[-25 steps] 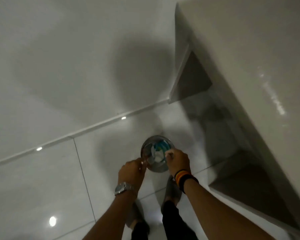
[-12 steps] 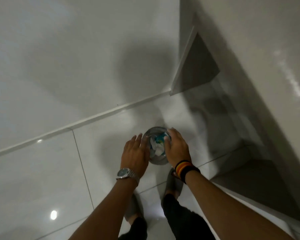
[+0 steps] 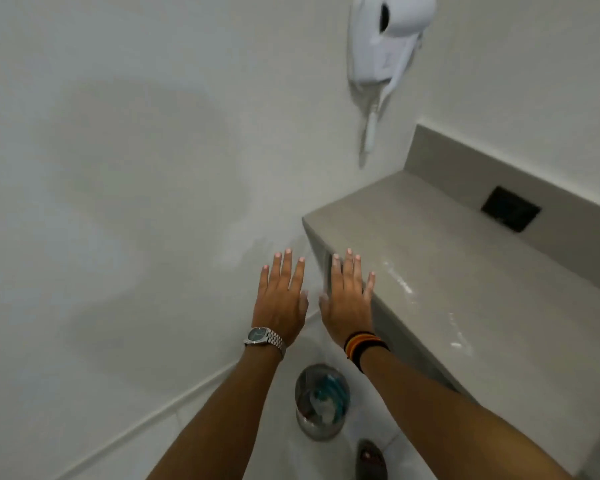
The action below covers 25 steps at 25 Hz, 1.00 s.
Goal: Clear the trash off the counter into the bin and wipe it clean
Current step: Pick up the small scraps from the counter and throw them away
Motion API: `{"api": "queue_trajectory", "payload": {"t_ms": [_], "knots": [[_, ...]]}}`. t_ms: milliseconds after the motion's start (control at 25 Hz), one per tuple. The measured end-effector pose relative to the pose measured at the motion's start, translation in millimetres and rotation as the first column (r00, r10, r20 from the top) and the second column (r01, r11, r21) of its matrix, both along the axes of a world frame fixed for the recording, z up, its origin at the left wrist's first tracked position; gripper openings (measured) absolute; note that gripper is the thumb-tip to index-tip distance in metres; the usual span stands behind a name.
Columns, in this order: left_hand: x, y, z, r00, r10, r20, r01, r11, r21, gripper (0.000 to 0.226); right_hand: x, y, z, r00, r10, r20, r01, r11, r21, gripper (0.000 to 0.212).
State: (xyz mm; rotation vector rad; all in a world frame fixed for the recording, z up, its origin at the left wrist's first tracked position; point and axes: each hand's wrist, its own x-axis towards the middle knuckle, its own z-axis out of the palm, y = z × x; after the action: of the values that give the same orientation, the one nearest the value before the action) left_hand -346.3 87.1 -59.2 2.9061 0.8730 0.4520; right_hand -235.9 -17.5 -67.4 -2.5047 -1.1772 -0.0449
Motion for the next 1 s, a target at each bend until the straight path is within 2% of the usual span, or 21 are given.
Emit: {"api": "queue_trajectory", "payload": {"t_ms": [240,520,640,720,800,880,920,1000], "knots": [[81,-50,43,0.977,-0.2,0.07,0.198,0.98,0.036,0.064,70,-79,49,0.977,-0.205,0.049,0.201,0.977,0.076,0.073],[206,-210,37,0.894,-0.435,0.105,0.444,0.891,-0.093,0.061,180,-264,50,0.877,-0.475,0.07,0.471,0.88,0.062,0.066],[265,-316,16,0.862,-0.49,0.13,0.507,0.84,-0.192,0.058,231,-362,28,0.836,-0.543,0.073,0.543,0.839,0.03,0.06],[301,-389,-4,0.851,-0.497,0.172,0.526,0.791,-0.312,0.059,262,-427,8,0.818,-0.575,0.028,0.574,0.818,0.033,0.057],[334,-461,-26,0.864,-0.49,0.116,0.481,0.736,-0.477,0.056,286,-494,-16,0.781,-0.621,-0.059,0.624,0.778,0.077,0.052],[357,-521,-46,0.873,-0.487,0.039,0.407,0.68,-0.61,0.048,295,-553,-40,0.678,-0.721,-0.145,0.734,0.673,0.09,0.046],[365,-546,-54,0.879,-0.478,0.005,0.358,0.653,-0.667,0.048,298,-579,-49,0.603,-0.776,-0.184,0.794,0.607,0.042,0.047],[377,-588,-70,0.884,-0.461,-0.078,0.25,0.607,-0.754,0.05,305,-623,-67,0.402,-0.869,-0.29,0.872,0.46,-0.167,0.061]]}}
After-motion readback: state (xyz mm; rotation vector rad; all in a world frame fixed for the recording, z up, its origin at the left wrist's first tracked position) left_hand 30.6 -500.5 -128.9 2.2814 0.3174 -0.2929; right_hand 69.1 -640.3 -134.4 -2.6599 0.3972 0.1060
